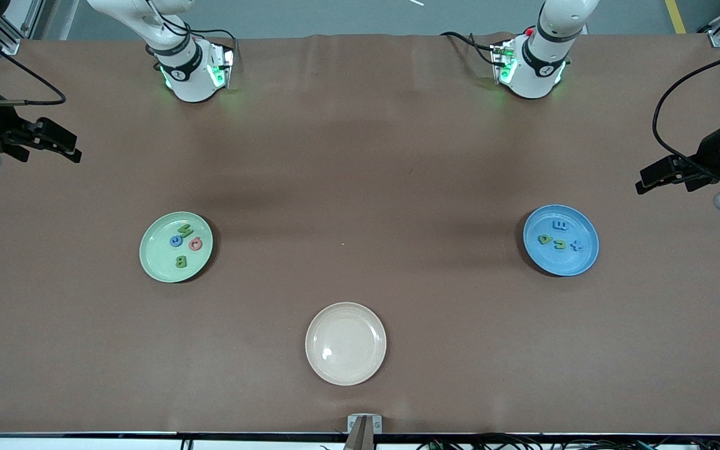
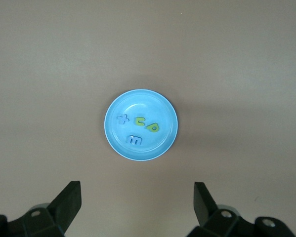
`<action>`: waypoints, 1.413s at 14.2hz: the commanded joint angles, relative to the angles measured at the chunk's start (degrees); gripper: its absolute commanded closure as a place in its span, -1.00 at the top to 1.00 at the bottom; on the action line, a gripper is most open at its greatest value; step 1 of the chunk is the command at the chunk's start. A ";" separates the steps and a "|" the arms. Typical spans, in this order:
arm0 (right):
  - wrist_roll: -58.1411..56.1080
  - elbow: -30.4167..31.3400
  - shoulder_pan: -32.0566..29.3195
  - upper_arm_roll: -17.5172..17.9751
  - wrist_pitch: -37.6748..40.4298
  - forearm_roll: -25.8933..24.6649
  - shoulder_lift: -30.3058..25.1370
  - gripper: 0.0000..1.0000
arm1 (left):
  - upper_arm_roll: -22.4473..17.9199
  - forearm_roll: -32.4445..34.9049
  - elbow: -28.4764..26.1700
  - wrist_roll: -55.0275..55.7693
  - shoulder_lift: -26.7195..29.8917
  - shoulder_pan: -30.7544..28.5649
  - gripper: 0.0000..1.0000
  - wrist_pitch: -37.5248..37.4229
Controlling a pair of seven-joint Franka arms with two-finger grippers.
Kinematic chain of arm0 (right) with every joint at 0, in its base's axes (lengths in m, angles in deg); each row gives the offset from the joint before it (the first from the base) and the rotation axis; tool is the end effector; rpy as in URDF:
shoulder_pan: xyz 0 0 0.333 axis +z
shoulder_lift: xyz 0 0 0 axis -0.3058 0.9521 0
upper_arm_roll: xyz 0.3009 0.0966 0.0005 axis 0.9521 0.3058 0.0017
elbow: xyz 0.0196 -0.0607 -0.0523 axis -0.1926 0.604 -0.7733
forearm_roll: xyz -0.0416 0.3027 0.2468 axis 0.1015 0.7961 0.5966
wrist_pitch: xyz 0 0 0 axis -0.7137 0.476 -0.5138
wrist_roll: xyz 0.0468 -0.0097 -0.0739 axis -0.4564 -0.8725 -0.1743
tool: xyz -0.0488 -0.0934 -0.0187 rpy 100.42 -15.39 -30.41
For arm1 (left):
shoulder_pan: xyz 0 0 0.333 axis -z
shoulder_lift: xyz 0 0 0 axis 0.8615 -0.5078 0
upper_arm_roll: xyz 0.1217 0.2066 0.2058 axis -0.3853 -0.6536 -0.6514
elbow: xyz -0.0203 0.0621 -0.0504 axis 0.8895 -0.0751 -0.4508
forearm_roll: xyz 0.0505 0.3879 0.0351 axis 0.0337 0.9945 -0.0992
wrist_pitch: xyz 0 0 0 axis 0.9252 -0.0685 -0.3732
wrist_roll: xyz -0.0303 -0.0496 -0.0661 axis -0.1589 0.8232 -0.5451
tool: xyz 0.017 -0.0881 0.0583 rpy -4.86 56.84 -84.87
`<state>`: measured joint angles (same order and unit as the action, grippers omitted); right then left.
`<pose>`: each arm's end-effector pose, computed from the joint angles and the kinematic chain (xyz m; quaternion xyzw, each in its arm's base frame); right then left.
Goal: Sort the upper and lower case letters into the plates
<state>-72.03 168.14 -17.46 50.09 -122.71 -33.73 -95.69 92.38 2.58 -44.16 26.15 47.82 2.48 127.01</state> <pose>0.5216 -0.0005 0.6130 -0.9996 0.0209 0.0169 0.0085 0.5649 0.0120 0.5655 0.9988 0.0372 -0.0101 0.0311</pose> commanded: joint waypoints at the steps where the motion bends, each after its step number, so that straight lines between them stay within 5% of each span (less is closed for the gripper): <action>1: -0.04 1.58 0.45 -0.14 -0.41 -0.78 -1.77 1.00 | 0.05 2.92 3.35 -0.33 -0.39 0.05 1.00 -5.20; 20: 0.49 1.58 0.63 -0.14 -1.20 -0.69 -1.68 1.00 | -0.21 4.00 6.18 -0.78 -0.66 0.22 1.00 -5.24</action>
<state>-72.03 168.14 -17.39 50.10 -123.33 -33.73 -95.75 91.79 5.34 -39.50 26.10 47.65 2.52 121.96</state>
